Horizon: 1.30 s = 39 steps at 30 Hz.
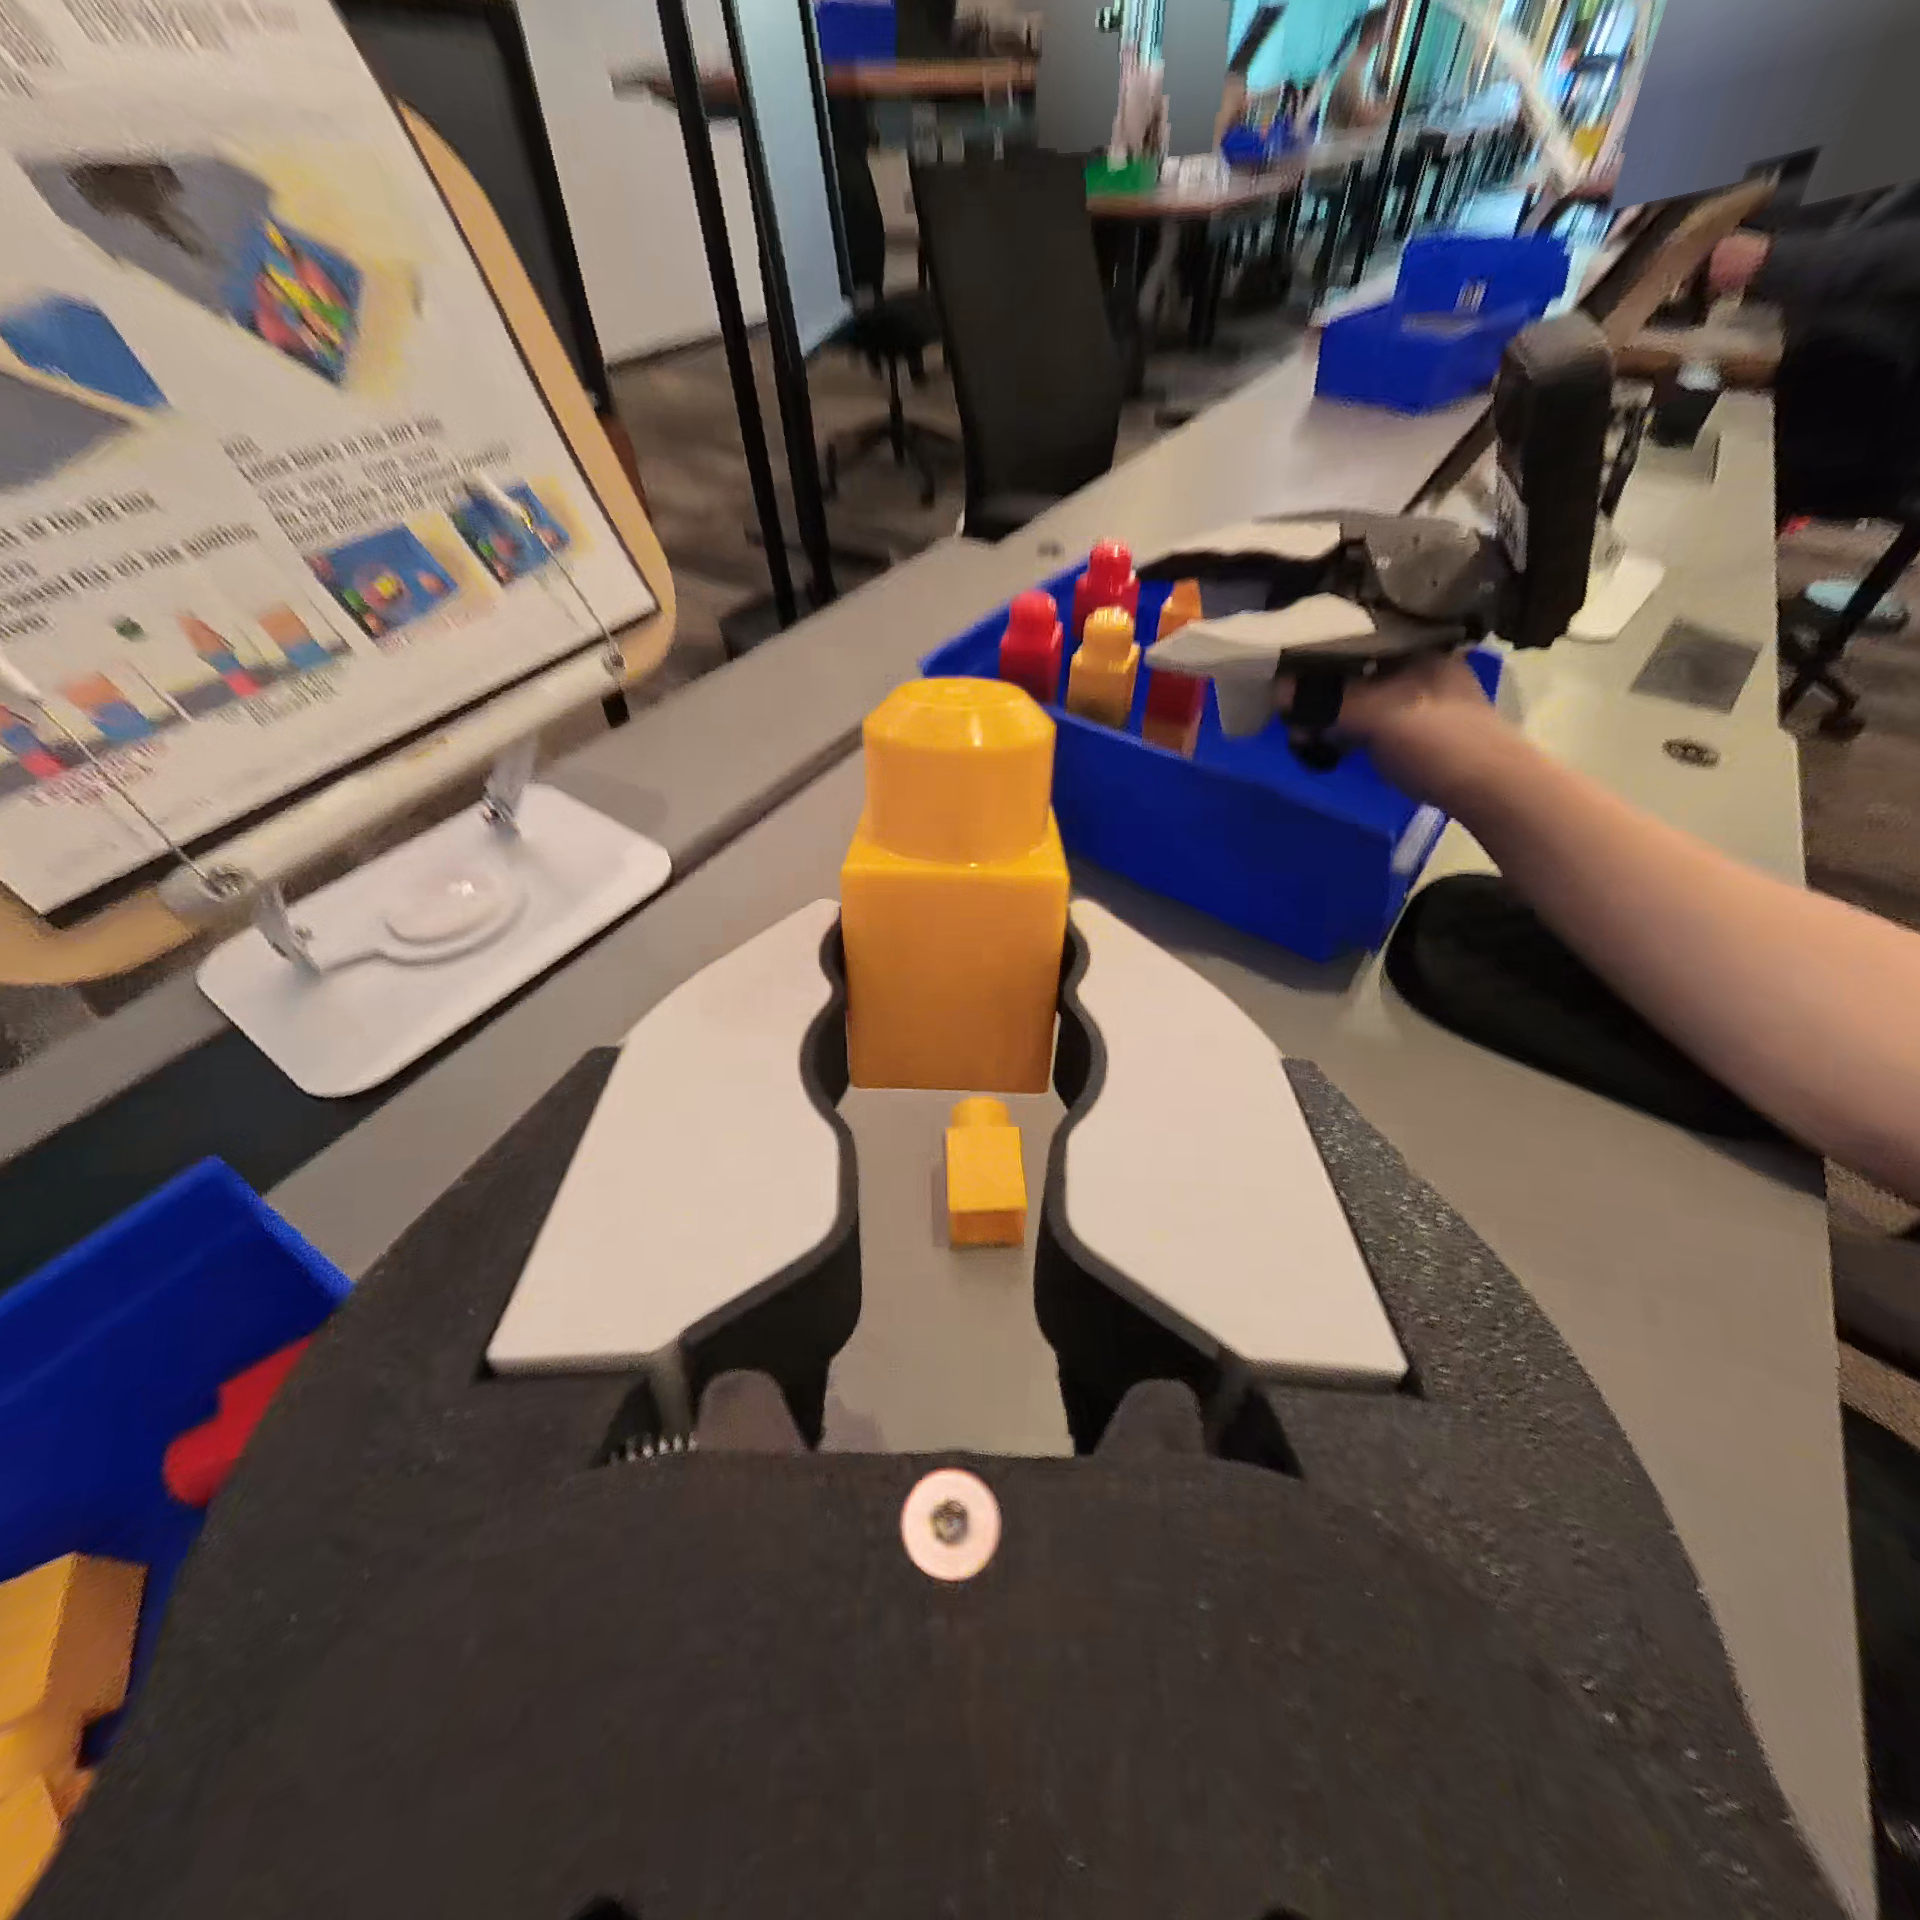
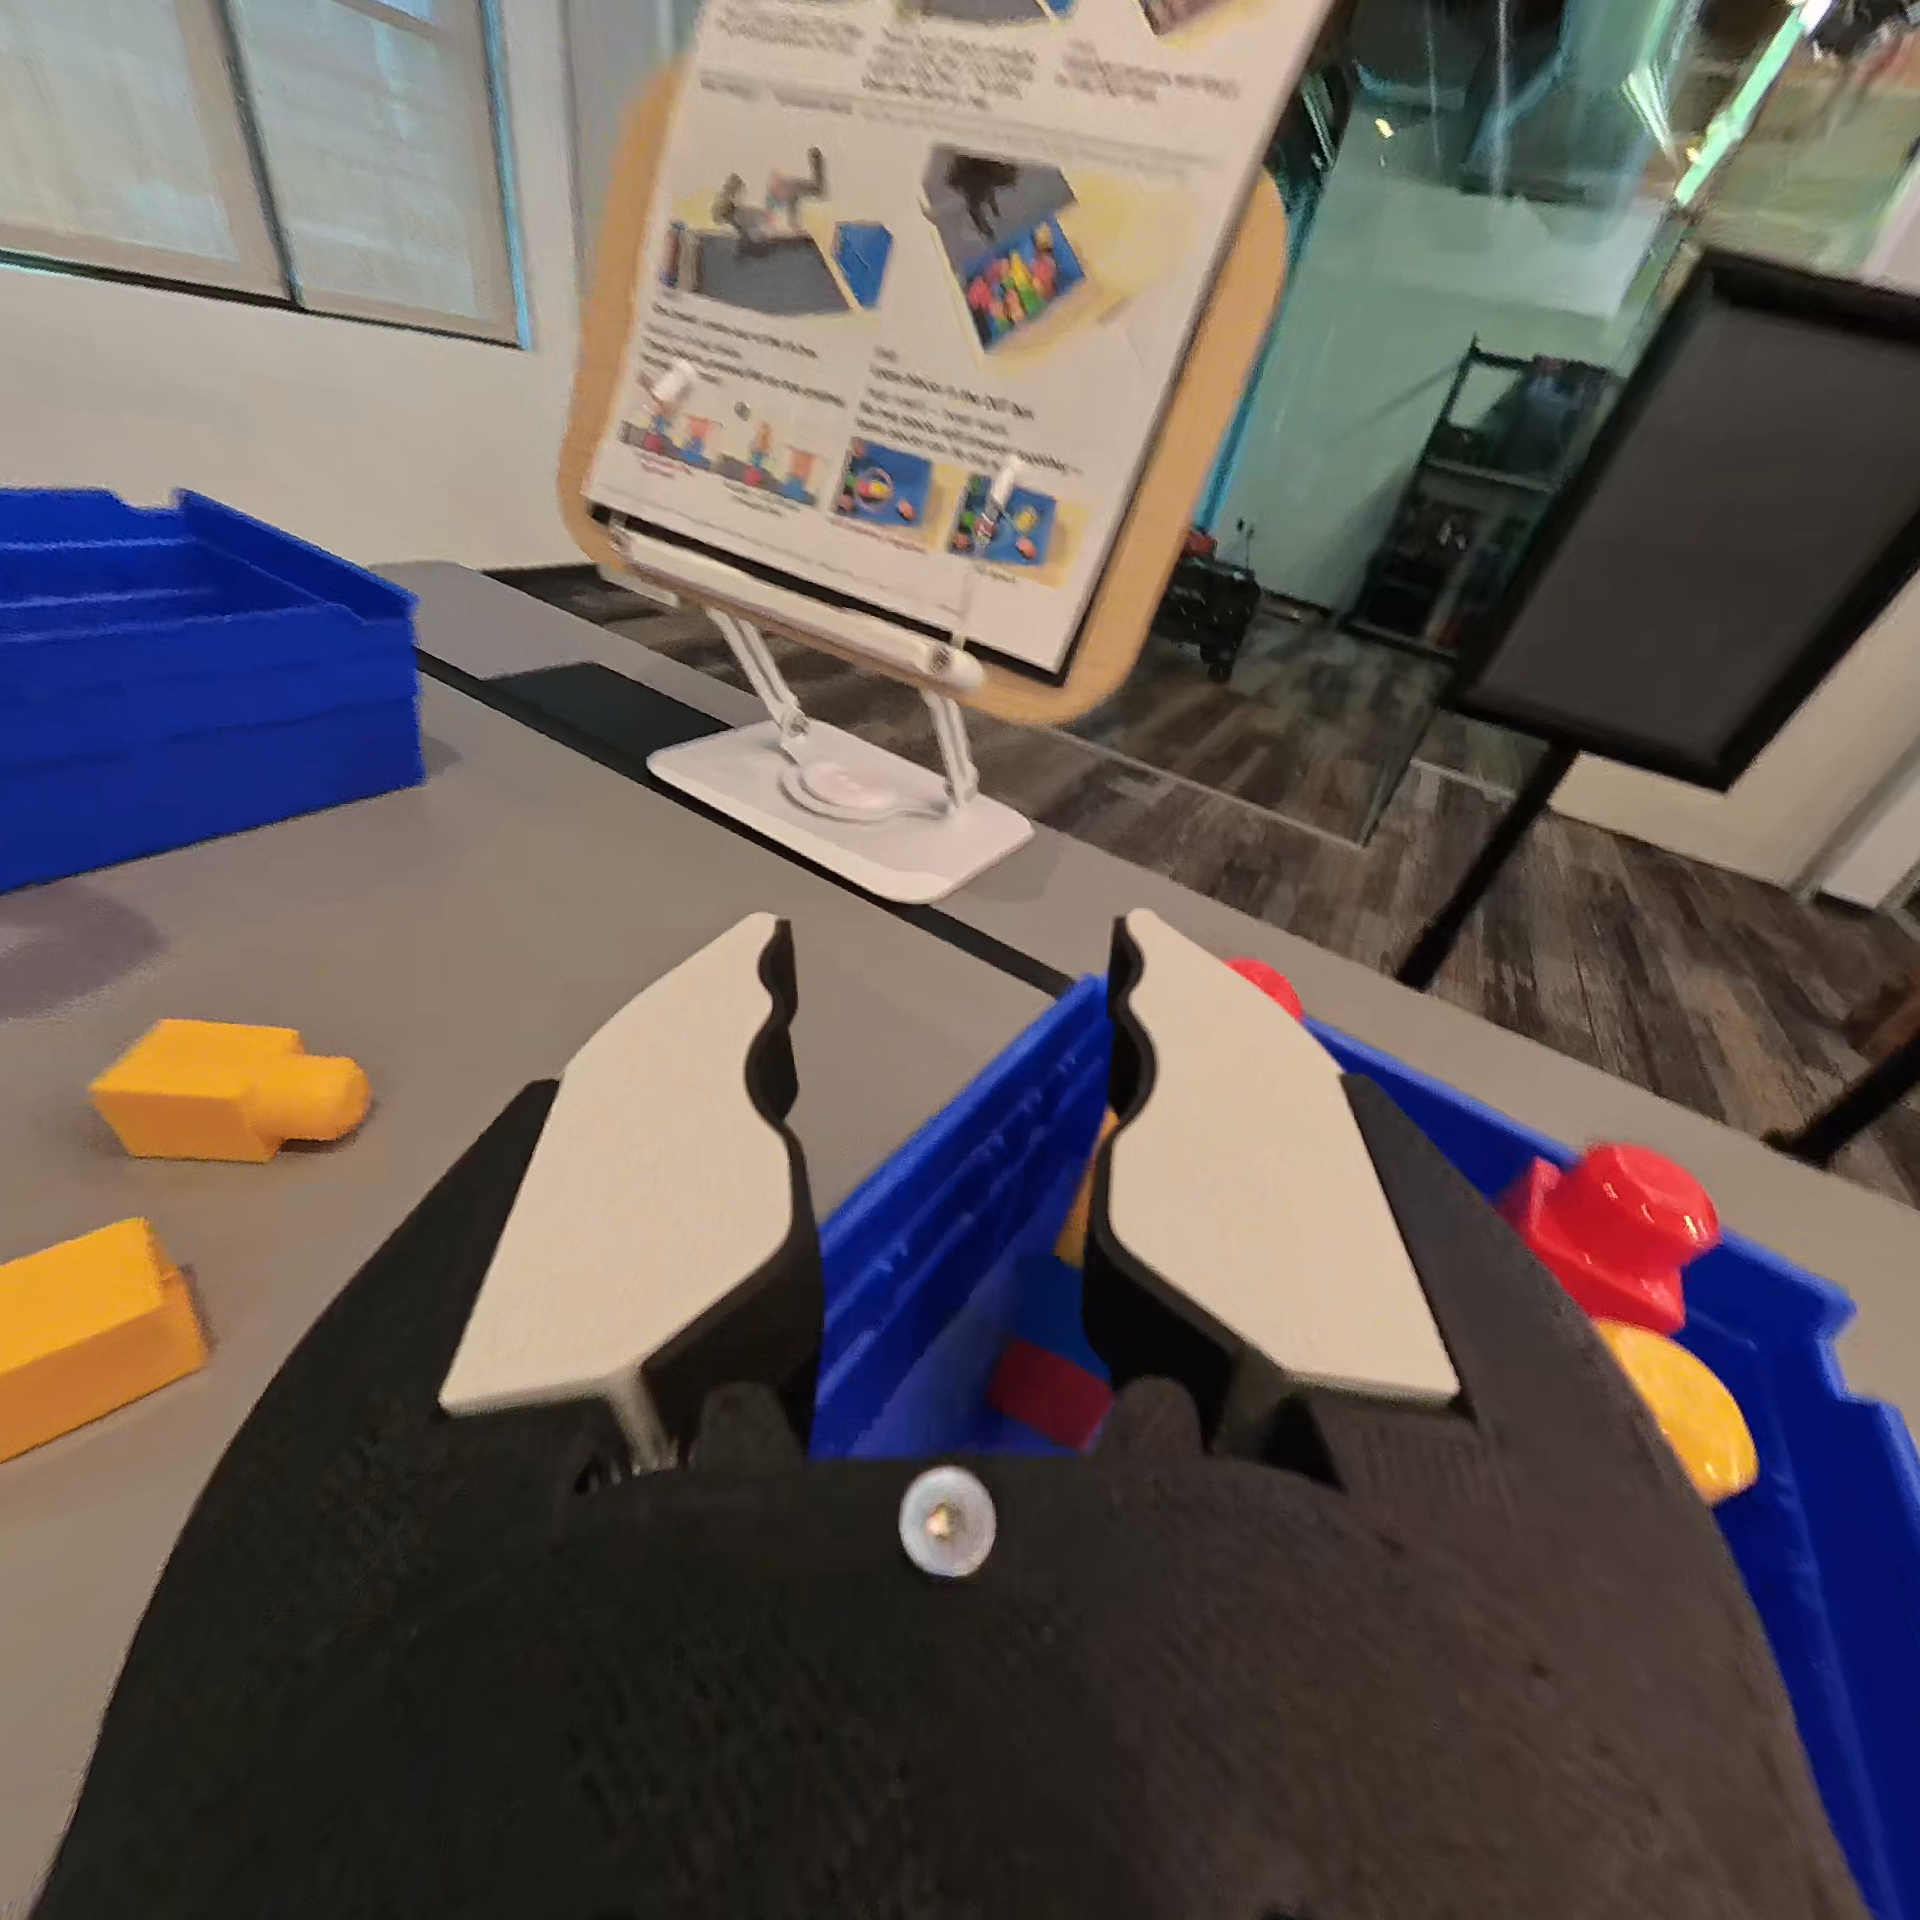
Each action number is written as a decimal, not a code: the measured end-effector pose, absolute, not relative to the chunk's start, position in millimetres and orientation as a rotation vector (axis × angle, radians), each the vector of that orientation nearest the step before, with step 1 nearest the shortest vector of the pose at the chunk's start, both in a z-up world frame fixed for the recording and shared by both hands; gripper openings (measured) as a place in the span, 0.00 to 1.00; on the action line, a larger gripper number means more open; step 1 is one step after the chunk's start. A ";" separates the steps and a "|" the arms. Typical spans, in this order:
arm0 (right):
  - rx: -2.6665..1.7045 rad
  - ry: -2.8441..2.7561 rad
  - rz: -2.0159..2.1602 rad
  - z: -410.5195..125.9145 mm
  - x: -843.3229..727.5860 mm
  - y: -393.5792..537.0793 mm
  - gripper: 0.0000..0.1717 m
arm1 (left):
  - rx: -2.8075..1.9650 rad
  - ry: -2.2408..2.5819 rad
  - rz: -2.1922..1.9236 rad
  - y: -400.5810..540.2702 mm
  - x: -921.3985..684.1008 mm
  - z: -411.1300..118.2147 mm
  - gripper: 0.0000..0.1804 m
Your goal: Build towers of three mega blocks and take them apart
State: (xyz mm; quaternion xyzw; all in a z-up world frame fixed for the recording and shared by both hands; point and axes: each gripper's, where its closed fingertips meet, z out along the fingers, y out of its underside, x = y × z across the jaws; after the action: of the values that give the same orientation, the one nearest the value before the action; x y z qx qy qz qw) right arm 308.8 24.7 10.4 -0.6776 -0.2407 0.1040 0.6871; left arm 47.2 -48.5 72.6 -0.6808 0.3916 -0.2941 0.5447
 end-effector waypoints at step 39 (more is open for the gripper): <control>-0.922 -2.943 -0.273 -156.3 150.3 -87.5 0.22 | -1.584 1.183 -0.980 -47.9 43.5 94.6 0.20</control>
State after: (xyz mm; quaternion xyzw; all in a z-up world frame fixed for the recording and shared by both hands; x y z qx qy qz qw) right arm 150.3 -87.5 -156.3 -0.2977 -0.9503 -0.0883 0.0228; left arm 43.5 -47.9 94.6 -0.6408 0.4785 -0.3963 0.4509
